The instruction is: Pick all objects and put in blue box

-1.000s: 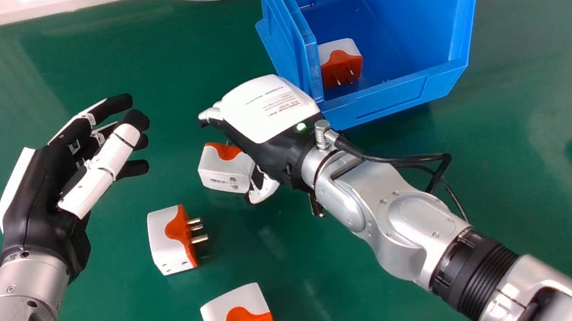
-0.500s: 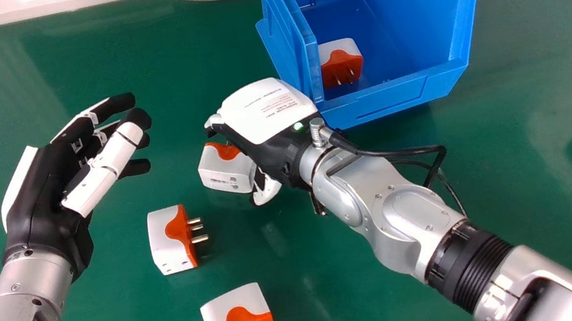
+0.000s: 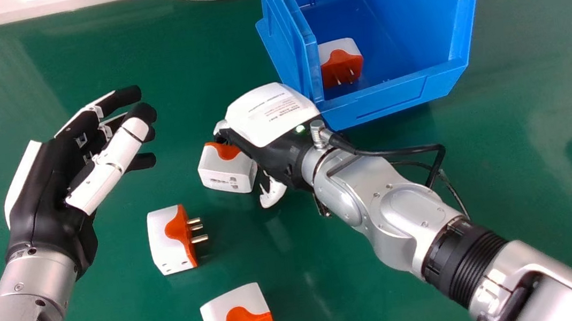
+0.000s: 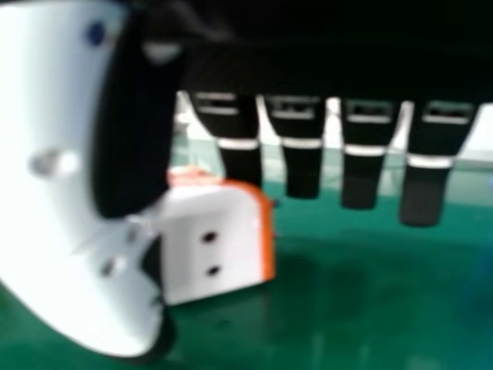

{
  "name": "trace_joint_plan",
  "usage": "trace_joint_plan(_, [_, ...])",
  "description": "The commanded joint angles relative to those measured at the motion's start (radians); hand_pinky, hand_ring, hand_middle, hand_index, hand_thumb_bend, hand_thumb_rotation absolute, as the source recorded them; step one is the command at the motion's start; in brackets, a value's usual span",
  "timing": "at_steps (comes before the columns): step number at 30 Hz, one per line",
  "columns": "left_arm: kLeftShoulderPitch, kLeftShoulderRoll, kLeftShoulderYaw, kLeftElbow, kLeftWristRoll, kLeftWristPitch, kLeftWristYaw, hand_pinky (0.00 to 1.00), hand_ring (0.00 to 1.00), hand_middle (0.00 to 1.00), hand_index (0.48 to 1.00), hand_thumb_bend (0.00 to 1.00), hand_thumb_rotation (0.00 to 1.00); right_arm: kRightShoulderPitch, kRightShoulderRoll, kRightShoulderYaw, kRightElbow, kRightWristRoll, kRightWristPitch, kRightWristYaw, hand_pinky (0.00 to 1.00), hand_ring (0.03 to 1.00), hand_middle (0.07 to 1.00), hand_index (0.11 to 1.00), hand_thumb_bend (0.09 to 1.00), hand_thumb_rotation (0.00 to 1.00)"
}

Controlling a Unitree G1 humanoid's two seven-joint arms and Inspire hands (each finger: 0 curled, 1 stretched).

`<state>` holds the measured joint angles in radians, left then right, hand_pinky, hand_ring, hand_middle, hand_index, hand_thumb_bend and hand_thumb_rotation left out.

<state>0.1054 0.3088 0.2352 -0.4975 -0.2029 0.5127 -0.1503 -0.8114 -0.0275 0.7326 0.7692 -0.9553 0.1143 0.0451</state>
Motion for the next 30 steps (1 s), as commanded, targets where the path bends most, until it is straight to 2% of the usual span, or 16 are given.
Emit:
trace_joint_plan(1, [0.008,-0.003,-0.004,-0.029,0.002,-0.018,-0.005,0.7,0.79,0.77,0.8,0.54,0.5,-0.041,0.017,0.006,-0.003,-0.006,-0.006,-0.029,0.68,0.812,0.847,0.786,0.449,0.04])
trace_joint_plan(8, [0.01,-0.012,-0.01,-0.039,0.009,-0.012,-0.002,0.71,0.79,0.78,0.802,0.55,0.52,-0.049,0.038,0.001,0.028,0.008,-0.004,-0.05,0.67,0.81,0.843,0.781,0.512,0.04])
trace_joint_plan(14, [0.01,-0.016,-0.011,-0.038,0.01,-0.012,-0.001,0.71,0.79,0.77,0.801,0.55,0.52,-0.065,0.048,-0.001,0.056,0.018,-0.006,-0.053,0.67,0.805,0.839,0.785,0.476,0.01])
trace_joint_plan(24, [0.012,-0.029,-0.02,-0.049,0.011,-0.003,0.006,0.71,0.79,0.78,0.803,0.55,0.53,-0.091,0.065,-0.005,0.081,0.034,0.004,-0.042,0.67,0.803,0.841,0.797,0.458,0.0])
trace_joint_plan(28, [0.013,-0.032,-0.024,-0.049,0.014,-0.005,0.008,0.71,0.79,0.78,0.803,0.55,0.53,-0.094,0.074,-0.003,0.095,0.043,0.004,-0.044,0.67,0.803,0.838,0.789,0.519,0.0])
trace_joint_plan(30, [0.016,-0.033,-0.027,-0.058,0.014,-0.002,0.009,0.71,0.79,0.78,0.803,0.55,0.52,-0.097,0.076,-0.002,0.103,0.049,0.001,-0.043,0.67,0.804,0.838,0.787,0.541,0.0])
